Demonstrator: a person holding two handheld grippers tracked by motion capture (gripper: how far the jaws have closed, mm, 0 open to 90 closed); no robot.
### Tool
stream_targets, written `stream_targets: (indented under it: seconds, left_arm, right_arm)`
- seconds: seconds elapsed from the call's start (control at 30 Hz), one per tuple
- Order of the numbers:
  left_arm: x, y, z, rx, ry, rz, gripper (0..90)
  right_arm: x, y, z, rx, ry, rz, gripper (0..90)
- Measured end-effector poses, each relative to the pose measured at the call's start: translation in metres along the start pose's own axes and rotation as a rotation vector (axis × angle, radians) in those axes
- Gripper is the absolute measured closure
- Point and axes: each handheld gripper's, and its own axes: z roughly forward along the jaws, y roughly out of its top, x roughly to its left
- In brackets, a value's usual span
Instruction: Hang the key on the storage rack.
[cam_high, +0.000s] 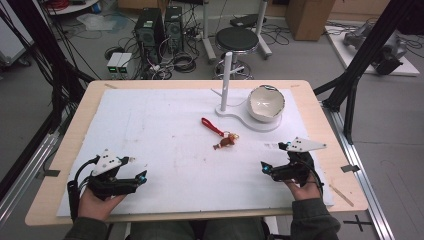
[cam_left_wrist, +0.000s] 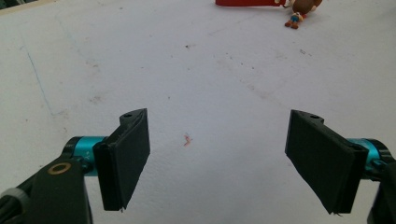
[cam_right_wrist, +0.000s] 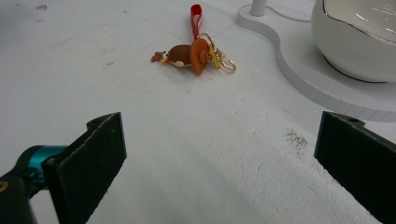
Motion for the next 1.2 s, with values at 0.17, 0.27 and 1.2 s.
stream_targets:
  seconds: [0.17,0.27,1.2]
  left_arm:
    - [-0.001,0.000,0.001,0.000,0.000,0.000,22.4]
    - [-0.001,-0.001,0.000,0.002,-0.003,-0.001,22.4]
    - [-0.004,-0.004,-0.003,-0.011,-0.002,0.003,22.2]
  right_arm:
    - [-0.003,-0.001,0.002,0.002,0.008,0.002,1.1]
    - [-0.003,-0.001,0.003,-0.002,0.011,0.003,1.1]
    - [-0.001,0.008,0.017,0.020,0.041,0.016,1.1]
